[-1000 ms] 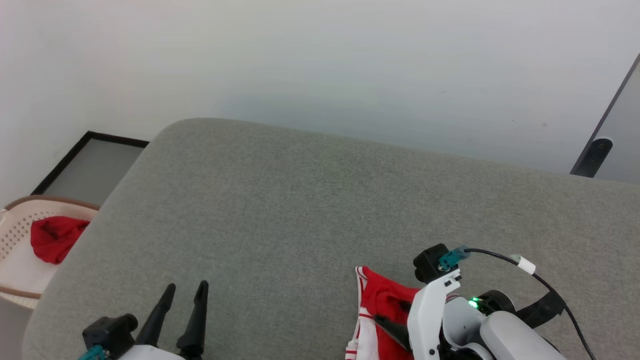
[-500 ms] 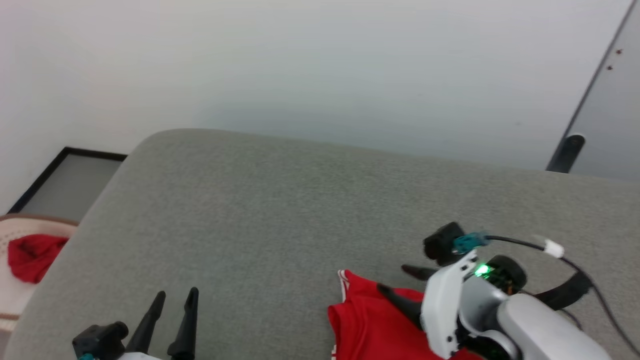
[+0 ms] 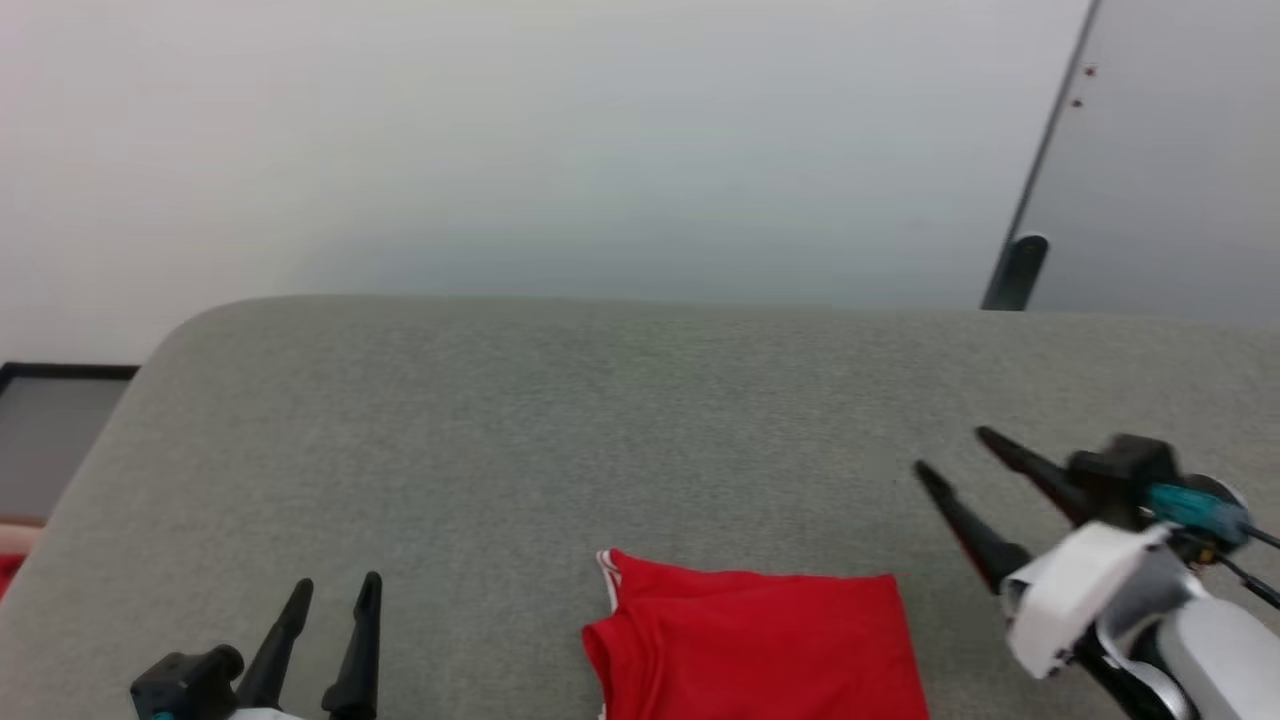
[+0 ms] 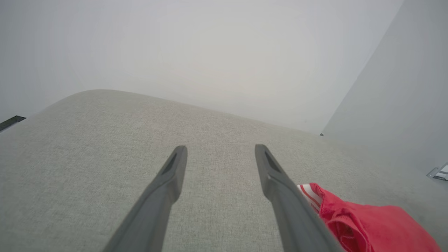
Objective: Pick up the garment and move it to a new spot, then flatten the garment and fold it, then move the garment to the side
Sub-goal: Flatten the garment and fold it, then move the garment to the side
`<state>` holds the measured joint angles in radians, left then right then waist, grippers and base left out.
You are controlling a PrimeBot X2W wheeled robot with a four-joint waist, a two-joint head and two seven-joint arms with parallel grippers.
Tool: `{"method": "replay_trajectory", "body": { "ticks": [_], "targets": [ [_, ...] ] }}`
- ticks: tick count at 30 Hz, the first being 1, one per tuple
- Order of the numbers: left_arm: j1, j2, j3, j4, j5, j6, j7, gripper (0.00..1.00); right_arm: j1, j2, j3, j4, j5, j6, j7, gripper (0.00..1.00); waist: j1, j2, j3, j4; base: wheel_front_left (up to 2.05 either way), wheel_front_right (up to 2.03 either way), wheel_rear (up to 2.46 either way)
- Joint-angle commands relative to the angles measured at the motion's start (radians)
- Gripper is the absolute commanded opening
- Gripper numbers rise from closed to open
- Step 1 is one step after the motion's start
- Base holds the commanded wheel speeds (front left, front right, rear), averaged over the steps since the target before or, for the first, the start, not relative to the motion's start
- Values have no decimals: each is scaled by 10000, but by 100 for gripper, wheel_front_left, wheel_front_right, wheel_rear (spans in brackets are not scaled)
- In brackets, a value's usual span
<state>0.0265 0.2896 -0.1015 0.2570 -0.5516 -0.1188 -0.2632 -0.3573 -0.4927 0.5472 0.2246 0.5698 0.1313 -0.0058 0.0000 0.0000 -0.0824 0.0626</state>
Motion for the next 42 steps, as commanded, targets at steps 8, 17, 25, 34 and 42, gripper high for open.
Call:
{"method": "replay_trajectory", "body": {
  "ticks": [8, 17, 25, 34, 42],
  "targets": [
    [119, -136, 308, -129, 482, 2, -6, 100, 1564, 107, -1726, 352, -820, -12, -1643, 100, 0, 0, 75, -623, 0, 0, 0],
    [214, -207, 668, -214, 812, -46, -6, 100, 2717, 510, -3165, 269, -1362, -12, -2240, 100, 0, 0, 104, -738, 0, 0, 0],
    [251, -328, 983, -194, 1131, -93, -6, 100, 3180, 830, -3713, 2, -1693, -12, -2278, 100, 0, 0, 124, -732, 0, 0, 0],
    [169, -472, 1115, -153, 1420, -111, -6, 100, 3351, 1020, -3905, -126, -1811, -12, -2153, 100, 0, 0, 96, -677, 0, 0, 0],
    [76, -528, 1210, -199, 1658, -127, -7, 100, 3453, 1099, -3964, -177, -1858, -12, -2067, 100, 0, 0, 71, -578, 0, 0, 0]
  ]
}}
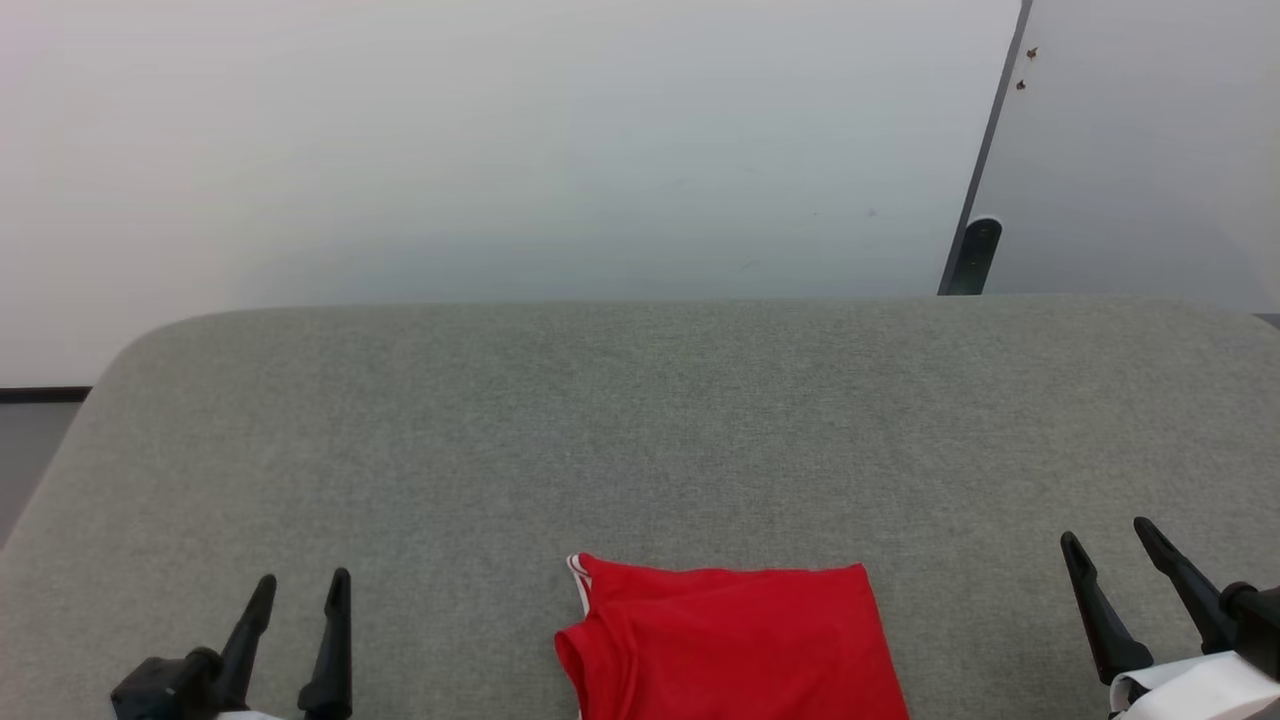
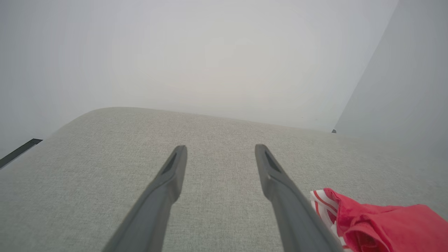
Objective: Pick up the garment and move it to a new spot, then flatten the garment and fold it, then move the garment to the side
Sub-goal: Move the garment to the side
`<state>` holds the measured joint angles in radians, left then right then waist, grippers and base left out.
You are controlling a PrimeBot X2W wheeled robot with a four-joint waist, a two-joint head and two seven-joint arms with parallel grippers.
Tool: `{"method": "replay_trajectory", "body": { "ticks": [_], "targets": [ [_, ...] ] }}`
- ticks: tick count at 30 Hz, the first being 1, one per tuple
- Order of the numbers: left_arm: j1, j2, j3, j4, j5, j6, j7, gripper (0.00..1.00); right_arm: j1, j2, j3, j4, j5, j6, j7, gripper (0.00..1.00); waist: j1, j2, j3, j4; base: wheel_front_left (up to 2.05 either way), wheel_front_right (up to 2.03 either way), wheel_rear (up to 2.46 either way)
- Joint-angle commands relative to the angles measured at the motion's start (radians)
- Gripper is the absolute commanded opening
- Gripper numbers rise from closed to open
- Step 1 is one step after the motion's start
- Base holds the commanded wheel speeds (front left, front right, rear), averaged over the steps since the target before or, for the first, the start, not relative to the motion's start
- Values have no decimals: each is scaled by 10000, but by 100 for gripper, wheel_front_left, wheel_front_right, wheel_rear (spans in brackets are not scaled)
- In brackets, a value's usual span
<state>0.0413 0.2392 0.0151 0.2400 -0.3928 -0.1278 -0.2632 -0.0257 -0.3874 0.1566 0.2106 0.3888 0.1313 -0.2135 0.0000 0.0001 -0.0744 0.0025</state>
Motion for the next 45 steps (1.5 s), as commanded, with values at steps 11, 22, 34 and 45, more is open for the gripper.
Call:
{"method": "replay_trajectory", "body": {
  "ticks": [11, 22, 34, 45],
  "targets": [
    [-71, -6, 348, -154, 446, -33, -7, 100, 85, 175, 247, 34, -41, -12, 401, 100, 0, -1, -108, 611, 0, 0, 0],
    [210, -96, 945, -285, 649, -34, -7, 100, -334, 113, 1237, 91, 149, -12, 1177, 100, 0, -1, -228, 1688, 0, 0, 0],
    [118, -271, 579, -259, 625, -35, -7, 100, -961, -761, 2116, -149, 1588, -12, 5738, 100, 0, -1, 50, 2330, 0, 0, 0],
    [-520, -617, 72, -143, 446, -36, -7, 100, -836, -927, 1527, -883, 1868, -12, 8865, 100, 0, -1, 1067, 2766, 0, 0, 0]
  ]
}}
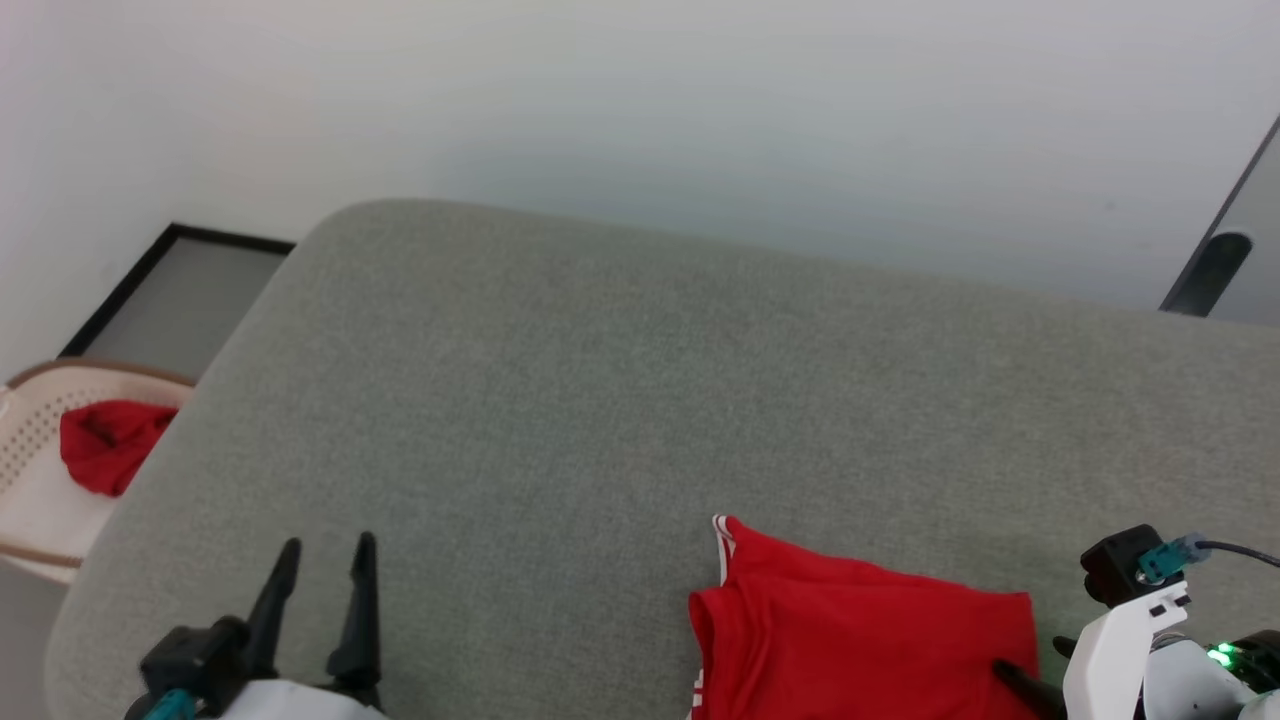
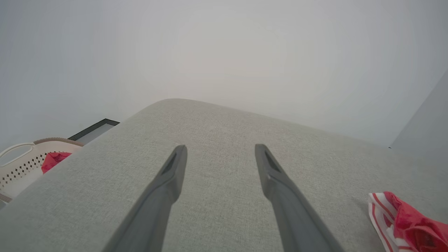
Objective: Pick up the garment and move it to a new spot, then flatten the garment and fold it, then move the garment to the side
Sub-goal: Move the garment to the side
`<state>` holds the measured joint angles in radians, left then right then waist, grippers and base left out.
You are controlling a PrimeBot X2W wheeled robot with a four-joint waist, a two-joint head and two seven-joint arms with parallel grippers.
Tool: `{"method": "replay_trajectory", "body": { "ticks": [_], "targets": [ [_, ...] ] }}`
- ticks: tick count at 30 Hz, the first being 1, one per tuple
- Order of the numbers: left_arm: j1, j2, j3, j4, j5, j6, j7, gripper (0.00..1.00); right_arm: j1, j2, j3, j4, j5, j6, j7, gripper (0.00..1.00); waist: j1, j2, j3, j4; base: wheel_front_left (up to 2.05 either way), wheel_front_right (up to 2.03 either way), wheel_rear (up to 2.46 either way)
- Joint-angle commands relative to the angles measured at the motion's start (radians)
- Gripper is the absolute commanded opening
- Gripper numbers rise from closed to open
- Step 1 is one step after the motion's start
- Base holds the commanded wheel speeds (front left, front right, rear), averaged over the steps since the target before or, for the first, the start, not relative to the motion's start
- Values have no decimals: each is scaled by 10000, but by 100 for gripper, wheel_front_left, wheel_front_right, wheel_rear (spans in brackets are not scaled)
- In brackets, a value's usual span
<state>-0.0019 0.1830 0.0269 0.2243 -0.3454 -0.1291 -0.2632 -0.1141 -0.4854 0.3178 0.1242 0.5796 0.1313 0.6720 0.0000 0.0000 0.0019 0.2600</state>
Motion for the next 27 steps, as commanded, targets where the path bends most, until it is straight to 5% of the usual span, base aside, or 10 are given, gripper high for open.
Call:
{"method": "replay_trajectory", "body": {
  "ticks": [1, 16, 17, 18, 27],
  "targets": [
    [-164, -75, -85, 43, -40, -23, -7, 100, 72, 88, -142, 7, -75, -12, 130, 100, 0, 0, 402, 227, 0, 0, 0],
    [-903, -213, -385, 306, -222, -23, -7, 100, -220, 829, 193, 1388, -181, -12, 1088, 100, 0, 0, 1150, 444, 0, 0, 0],
    [-941, -217, -389, 307, -233, -23, -7, 100, -288, 826, 295, 1446, -119, -12, 1073, 45, 0, 0, 1160, 438, 0, 0, 0],
    [-973, -222, -383, 316, -239, -23, -7, 100, -333, 847, 334, 1527, -23, -12, 1045, 0, 0, 0, 1163, 429, 0, 0, 0],
    [-924, -167, -281, 344, -265, -23, -7, 100, -985, 335, 485, 1725, 317, -23, 852, 0, 0, 0, 1048, 208, 0, 0, 0]
  ]
}}
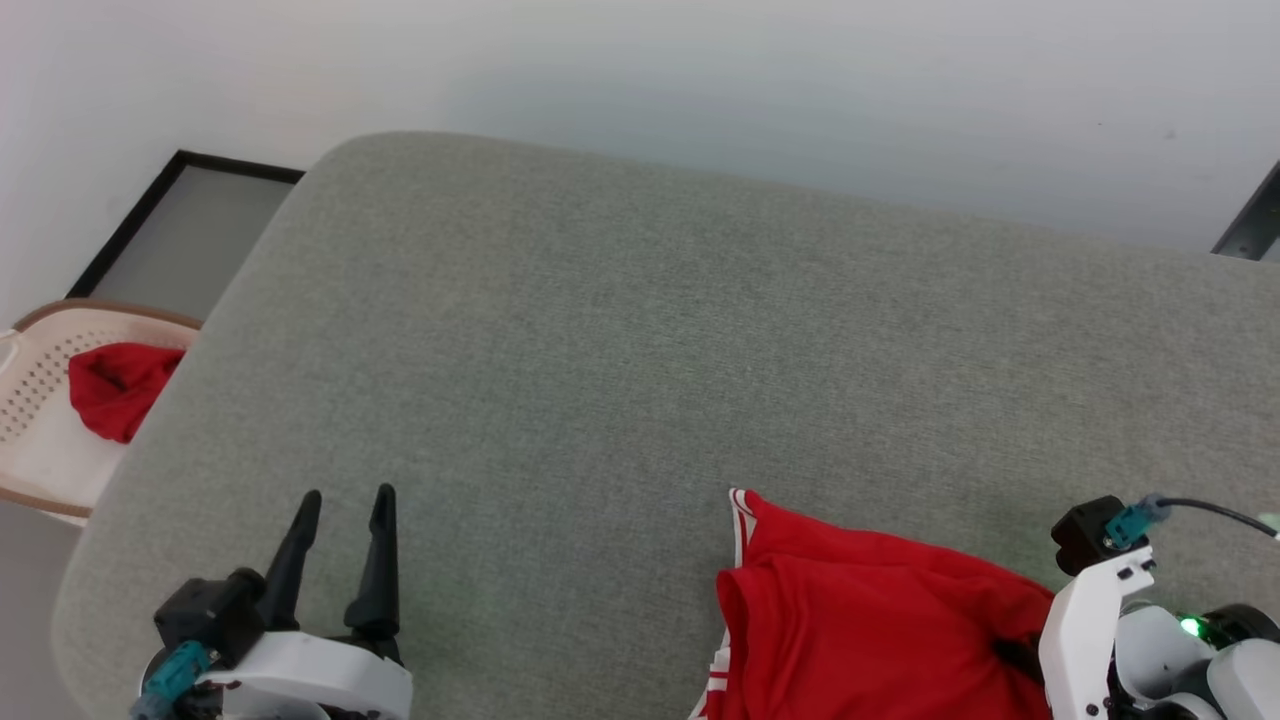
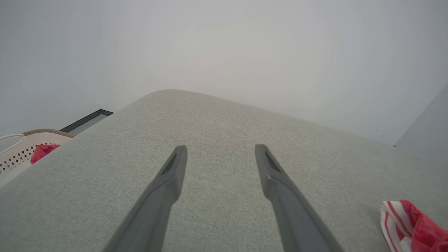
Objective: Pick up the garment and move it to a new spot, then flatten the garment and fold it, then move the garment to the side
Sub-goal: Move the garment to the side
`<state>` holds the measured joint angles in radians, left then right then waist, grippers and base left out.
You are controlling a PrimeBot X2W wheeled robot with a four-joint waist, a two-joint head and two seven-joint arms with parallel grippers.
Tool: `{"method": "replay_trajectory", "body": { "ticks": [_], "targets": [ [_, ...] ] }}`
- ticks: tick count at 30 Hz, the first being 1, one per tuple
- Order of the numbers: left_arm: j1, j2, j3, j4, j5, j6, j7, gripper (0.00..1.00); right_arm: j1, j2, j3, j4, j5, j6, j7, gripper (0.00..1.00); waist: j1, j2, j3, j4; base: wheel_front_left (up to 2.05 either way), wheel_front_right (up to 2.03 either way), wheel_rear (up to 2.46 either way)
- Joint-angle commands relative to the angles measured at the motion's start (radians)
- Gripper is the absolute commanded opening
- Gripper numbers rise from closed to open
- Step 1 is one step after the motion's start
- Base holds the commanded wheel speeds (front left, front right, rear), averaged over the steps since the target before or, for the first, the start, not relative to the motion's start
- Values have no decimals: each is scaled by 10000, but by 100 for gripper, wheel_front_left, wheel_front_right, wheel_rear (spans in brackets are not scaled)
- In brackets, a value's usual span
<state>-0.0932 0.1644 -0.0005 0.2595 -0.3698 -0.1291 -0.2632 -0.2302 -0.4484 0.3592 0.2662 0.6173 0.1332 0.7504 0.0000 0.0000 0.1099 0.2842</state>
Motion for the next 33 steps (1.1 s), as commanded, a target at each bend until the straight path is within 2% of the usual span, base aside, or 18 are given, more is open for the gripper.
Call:
{"method": "replay_trajectory", "body": {
  "ticks": [1, 8, 12, 20, 33],
  "targets": [
    [1, 31, -5, -25, -12, -23, -7, 100, 96, -144, 38, 320, -51, -48, 23, 0, 0, 0, -54, -79, 0, 0, 0],
    [35, 34, 23, -72, 46, -23, -7, 100, -506, -762, -156, 255, 90, -42, -30, 0, 0, 0, -198, -499, 0, 0, 0],
    [-37, 34, -48, -85, 89, -23, -7, 100, -911, -1321, -226, 272, 108, -34, -81, 0, 0, 0, -231, -740, 0, 0, 0],
    [-274, 95, -351, -47, 85, -23, -7, 100, -1632, -2791, -392, 676, 189, -33, -447, 0, 0, 0, -139, -1041, 0, 0, 0],
    [-618, 217, -679, -96, -13, -24, -7, 100, -2923, -5104, -177, 2163, -148, -33, -1245, 0, 0, 0, 440, -1209, 0, 0, 0]
  ]
}}
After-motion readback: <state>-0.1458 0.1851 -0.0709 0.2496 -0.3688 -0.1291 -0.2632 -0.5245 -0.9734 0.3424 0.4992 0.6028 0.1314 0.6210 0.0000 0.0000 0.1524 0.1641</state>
